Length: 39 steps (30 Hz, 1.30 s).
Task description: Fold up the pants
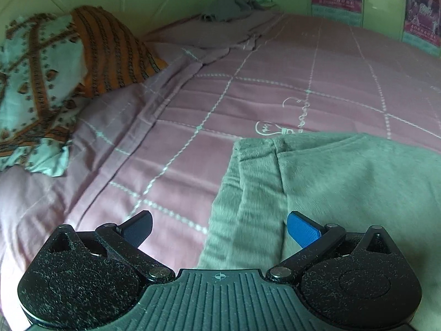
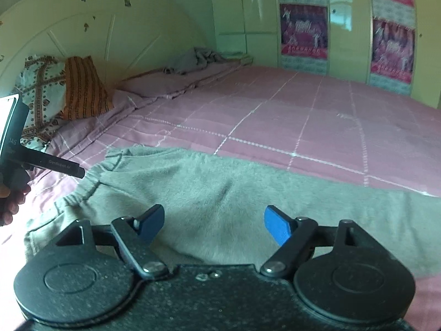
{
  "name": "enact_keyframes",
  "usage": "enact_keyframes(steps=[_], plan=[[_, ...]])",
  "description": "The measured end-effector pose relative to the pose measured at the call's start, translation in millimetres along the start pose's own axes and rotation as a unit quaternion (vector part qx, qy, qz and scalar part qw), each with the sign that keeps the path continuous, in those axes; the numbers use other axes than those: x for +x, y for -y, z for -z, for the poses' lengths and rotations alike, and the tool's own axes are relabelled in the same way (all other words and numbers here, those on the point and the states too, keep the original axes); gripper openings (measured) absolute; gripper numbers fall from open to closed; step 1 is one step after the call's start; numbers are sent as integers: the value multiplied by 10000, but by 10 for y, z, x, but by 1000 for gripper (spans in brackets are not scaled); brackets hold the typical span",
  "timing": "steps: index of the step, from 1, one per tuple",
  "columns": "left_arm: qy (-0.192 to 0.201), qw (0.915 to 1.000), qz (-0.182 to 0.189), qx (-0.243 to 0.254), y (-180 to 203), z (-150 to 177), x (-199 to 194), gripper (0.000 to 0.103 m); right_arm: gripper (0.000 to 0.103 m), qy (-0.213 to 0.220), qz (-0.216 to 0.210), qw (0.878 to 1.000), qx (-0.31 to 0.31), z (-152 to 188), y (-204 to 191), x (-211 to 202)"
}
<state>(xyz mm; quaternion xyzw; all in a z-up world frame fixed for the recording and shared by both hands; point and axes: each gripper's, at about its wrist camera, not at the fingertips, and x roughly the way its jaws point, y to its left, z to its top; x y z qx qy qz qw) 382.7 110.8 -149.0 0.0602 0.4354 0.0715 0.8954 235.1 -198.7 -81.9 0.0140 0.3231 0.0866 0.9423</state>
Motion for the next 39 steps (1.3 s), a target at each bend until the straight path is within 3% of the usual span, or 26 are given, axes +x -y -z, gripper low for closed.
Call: enact_keyframes(steps=[5,15,17,19,22,26,27,28,29,30,31,35,39], plan=[[-199,9998,-43,-19,8,-133,454,103,80,-252,-77,9996,-125,-85,77,442],[-202,9986,452,160,4,-285,911,100,80,-640,-274,9964,-489,-414,239,1330],[-149,9958,901,-15,-34,-269,936,66,79,-690,-267,9957,-565,-487,265,1494],[-140,9933,1146,-79,-2,-267,895,47,75,-803,-208,9942,-682,-554,279,1676],[67,9956,855,391,151,-251,823,38,70,-917,-136,9933,-689,-639,345,1891],[44,9964,768,363,90,-268,819,19,62,-1107,-110,9912,-722,-697,412,2109],[38,9964,744,416,88,-267,807,18,58,-1228,-106,9890,-813,-692,399,2162],[53,9964,689,496,107,-267,786,17,44,-1315,-150,9866,-957,-676,367,2187],[61,9964,641,550,120,-273,775,16,32,-1360,-261,9841,-1112,-665,324,2178],[63,9966,597,572,128,-276,761,16,13,-1420,-325,9819,-1208,-665,276,2155],[56,9970,556,533,128,-277,736,14,9,-1424,-291,9808,-1299,-665,235,2118],[112,9981,510,322,30,-233,527,9,6,-1194,-398,9808,-1490,-619,128,1736],[187,9972,710,168,-215,-76,128,0,6,-782,-623,9786,-1801,-485,-108,928]])
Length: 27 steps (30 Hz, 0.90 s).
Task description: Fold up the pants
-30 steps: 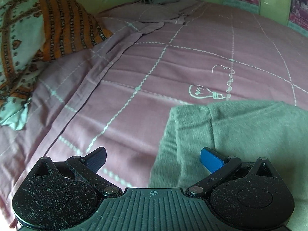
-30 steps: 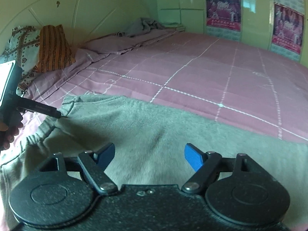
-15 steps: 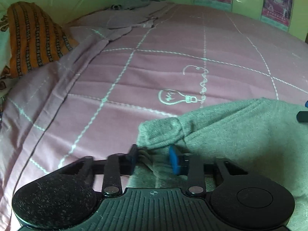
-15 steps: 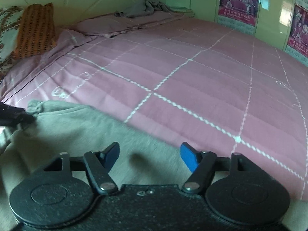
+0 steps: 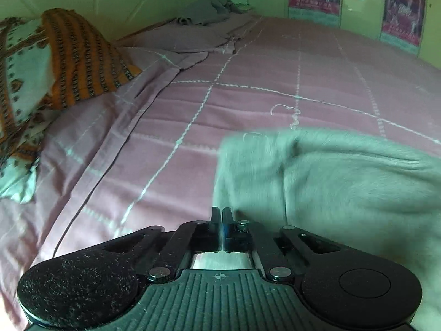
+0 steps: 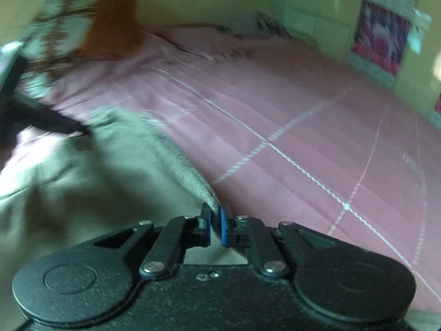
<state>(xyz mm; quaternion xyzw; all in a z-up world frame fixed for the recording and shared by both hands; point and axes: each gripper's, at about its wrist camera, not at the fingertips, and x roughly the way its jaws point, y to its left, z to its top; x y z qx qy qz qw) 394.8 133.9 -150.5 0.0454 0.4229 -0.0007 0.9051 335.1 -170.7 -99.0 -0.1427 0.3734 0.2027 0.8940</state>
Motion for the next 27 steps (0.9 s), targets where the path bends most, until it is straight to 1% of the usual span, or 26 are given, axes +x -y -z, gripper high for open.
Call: enact_keyframes(steps=[2,4,7,9,10,11,12,13,15,16,17,19,20,22,24,25,26,27], plan=[[19,9999,104,-9,-99,173,-276,0,6,141,-116,9997,-132,170,-246,-420],[-44,9996,246,-128,-204,369,-531,0,6,160,-295,9994,-68,415,-485,-762],[-293,9967,484,-580,-378,668,-836,0,6,34,-480,9988,38,805,-861,-993],[-499,9921,672,-932,-468,848,-972,1,7,-155,-513,9984,172,1075,-1071,-980],[-617,9888,805,-1099,-508,942,-1024,1,13,-278,-432,9984,237,1200,-1163,-909],[-792,9853,852,-1250,-549,1032,-1064,1,15,-410,-426,9977,322,1296,-1219,-839],[-955,9821,869,-1371,-590,1117,-1087,1,20,-562,-439,9962,506,1383,-1259,-761],[-1082,9775,946,-1543,-654,1208,-1121,1,21,-613,-439,9949,667,1431,-1276,-732],[-1115,9707,1040,-1856,-743,1357,-1200,6,24,-556,-440,9925,997,1481,-1289,-783],[-1113,9673,1052,-2023,-788,1423,-1251,21,25,-489,-437,9903,1228,1502,-1285,-854],[-1079,9638,1058,-2195,-822,1485,-1311,52,27,-424,-432,9878,1433,1513,-1253,-903],[-901,9609,1126,-2366,-840,1559,-1415,85,33,-348,-377,9821,1814,1560,-1157,-993],[-761,9601,1178,-2420,-818,1584,-1476,85,35,-344,-319,9800,1936,1582,-1125,-1006],[-685,9547,1441,-2512,-750,1586,-1512,85,36,-372,-230,9749,2185,1653,-1070,-1021],[-737,9486,1557,-2655,-625,1558,-1453,69,36,-397,-190,9669,2514,1715,-1000,-1032],[-829,9452,1619,-2710,-562,1564,-1401,51,36,-394,-191,9636,2637,1779,-971,-1051],[-962,9394,1697,-2819,-535,1589,-1327,38,36,-381,-188,9606,2748,1859,-943,-1109],[-1069,9340,1716,-2945,-513,1611,-1253,37,36,-373,-163,9580,2840,1871,-930,-1105]])
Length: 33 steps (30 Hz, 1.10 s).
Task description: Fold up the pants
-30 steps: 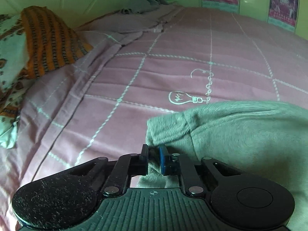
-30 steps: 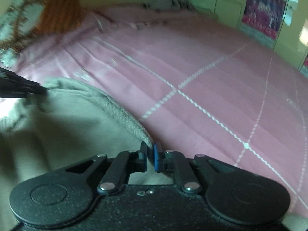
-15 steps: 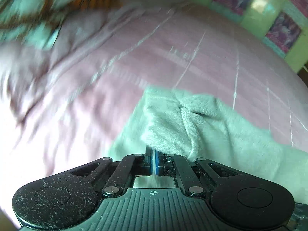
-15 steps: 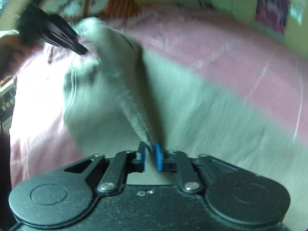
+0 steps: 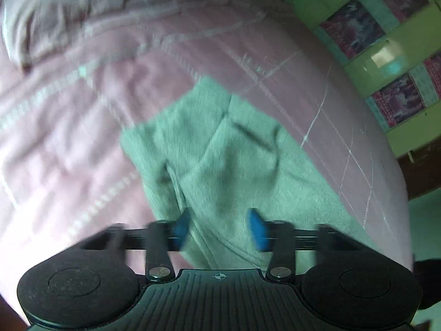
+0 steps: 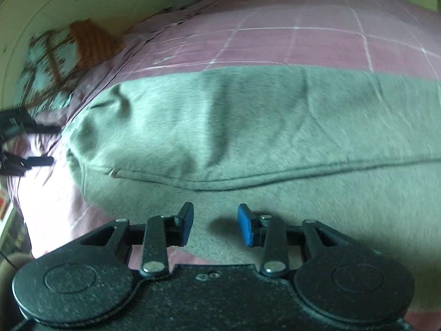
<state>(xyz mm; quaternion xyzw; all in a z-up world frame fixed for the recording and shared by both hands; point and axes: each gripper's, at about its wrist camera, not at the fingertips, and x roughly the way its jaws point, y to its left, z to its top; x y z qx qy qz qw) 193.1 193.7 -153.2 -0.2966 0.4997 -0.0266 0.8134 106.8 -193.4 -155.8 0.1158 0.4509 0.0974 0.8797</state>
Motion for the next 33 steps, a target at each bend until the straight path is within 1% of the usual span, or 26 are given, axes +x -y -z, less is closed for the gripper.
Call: enact_keyframes(steps=[2,5,6,8,11,13,14,15,17,19,20,21,22,23,24,25,27,29,30,31,33], plan=[[-61,9996,-46,-274,-55,36,139,37,36,31,15,9999,110,44,31,-17],[-16,9991,-134,-410,-102,35,269,37,36,41,4,9999,164,72,58,-99],[45,9989,-115,-449,-102,30,284,37,36,36,14,9999,166,74,59,-94],[123,9986,57,-516,-92,3,315,37,36,-1,-30,9997,242,63,75,-82],[118,9986,46,-516,-43,-44,418,37,36,-49,-80,9989,461,56,149,-76],[116,9977,34,-674,-78,-65,488,37,36,-53,-110,9978,654,39,199,-44],[181,9969,60,-763,-90,-65,493,27,36,-44,-162,9968,784,25,228,-33],[258,9969,25,-744,-74,-67,492,17,36,-46,-227,9953,939,11,257,-18],[362,9972,80,-653,-46,-71,437,13,36,-25,-340,9914,1260,-21,317,19],[400,9976,114,-550,-28,-88,371,12,36,40,-422,9854,1651,-58,416,76],[391,9980,121,-490,-16,-107,357,12,36,122,-475,9803,1913,-73,484,100],[383,9983,113,-418,-9,-125,348,12,36,222,-571,9729,2231,-83,563,127],[373,9986,90,-354,7,-143,344,12,35,302,-688,9623,2614,-88,653,170],[361,9988,91,-324,4,-160,323,12,30,356,-794,9520,2935,-82,728,216],[357,9988,107,-327,3,-174,299,12,16,387,-840,9436,3178,-77,783,259],[373,9986,148,-345,-1,-203,245,12,8,412,-772,9408,3276,-77,799,275],[474,9983,257,-239,-2,-279,98,12,7,564,-740,9455,3120,-84,715,176],[539,9980,330,-76,-80,-300,-63,12,7,826,-751,9603,2556,-114,480,-106],[509,9982,323,-7,-125,-319,-99,12,7,910,-802,9660,2284,-114,366,-247],[452,9986,267,47,-170,-317,-90,12,7,953,-875,9698,2065,-92,264,-367],[277,9996,-15,79,-311,-260,40,12,7,854,-940,9768,1723,-5,123,-450]])
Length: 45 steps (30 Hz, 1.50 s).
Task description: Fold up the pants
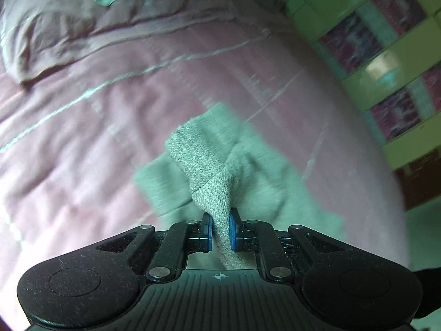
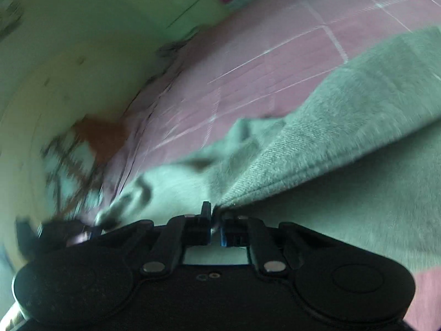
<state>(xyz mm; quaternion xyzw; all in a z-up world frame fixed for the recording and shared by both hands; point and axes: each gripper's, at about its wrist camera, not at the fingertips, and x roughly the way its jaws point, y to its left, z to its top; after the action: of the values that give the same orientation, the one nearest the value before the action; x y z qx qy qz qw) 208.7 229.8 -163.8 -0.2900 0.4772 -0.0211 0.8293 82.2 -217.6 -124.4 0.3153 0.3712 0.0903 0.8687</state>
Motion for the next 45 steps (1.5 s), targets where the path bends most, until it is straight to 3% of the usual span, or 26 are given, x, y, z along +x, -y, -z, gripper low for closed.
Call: enact_keyframes(steps=[2,6,8,10,14,17,23,27,29,33,36,39,41,42,45], plan=[[-190,9997,-78,-164,-150,110,184,12,7,-271,219,9988,-343,185,-46,117],[-135,9998,-113,-130,-126,221,214,12,7,-563,871,9917,-759,441,48,426],[-176,9997,-183,6,-59,236,153,15,11,-595,907,9917,-696,453,68,465],[-127,9997,-202,114,32,296,9,16,22,-616,824,9928,-608,402,43,461],[46,9985,-65,535,294,509,-291,17,25,-460,731,9946,-572,302,99,226],[-75,9956,93,932,598,678,-299,17,26,-403,854,9946,-442,283,275,24],[-472,9909,-9,1264,1032,1096,124,17,27,82,1373,9902,224,99,918,-463],[-546,9951,-37,828,921,1128,271,17,26,367,1626,9832,750,-33,1363,-674],[-623,9957,-37,679,909,1094,269,17,23,499,1629,9800,1025,-95,1556,-708],[-591,9940,-169,908,976,1117,269,17,23,941,1514,9724,1503,-315,1843,-598],[-548,9936,-262,955,1013,1124,255,17,15,1152,1382,9666,1823,-405,2009,-508],[-534,9925,-309,1055,1091,1144,282,17,7,1300,1470,9686,1529,-377,1927,-615],[-525,9920,-310,1109,1092,1149,298,17,6,1604,1476,9687,1190,-342,1755,-825],[-517,9920,-302,1107,1100,1151,299,17,1,1777,1480,9682,949,-304,1631,-983],[-483,9918,-294,1150,1092,1142,321,17,1,2017,1521,9672,268,-157,1347,-1347]])
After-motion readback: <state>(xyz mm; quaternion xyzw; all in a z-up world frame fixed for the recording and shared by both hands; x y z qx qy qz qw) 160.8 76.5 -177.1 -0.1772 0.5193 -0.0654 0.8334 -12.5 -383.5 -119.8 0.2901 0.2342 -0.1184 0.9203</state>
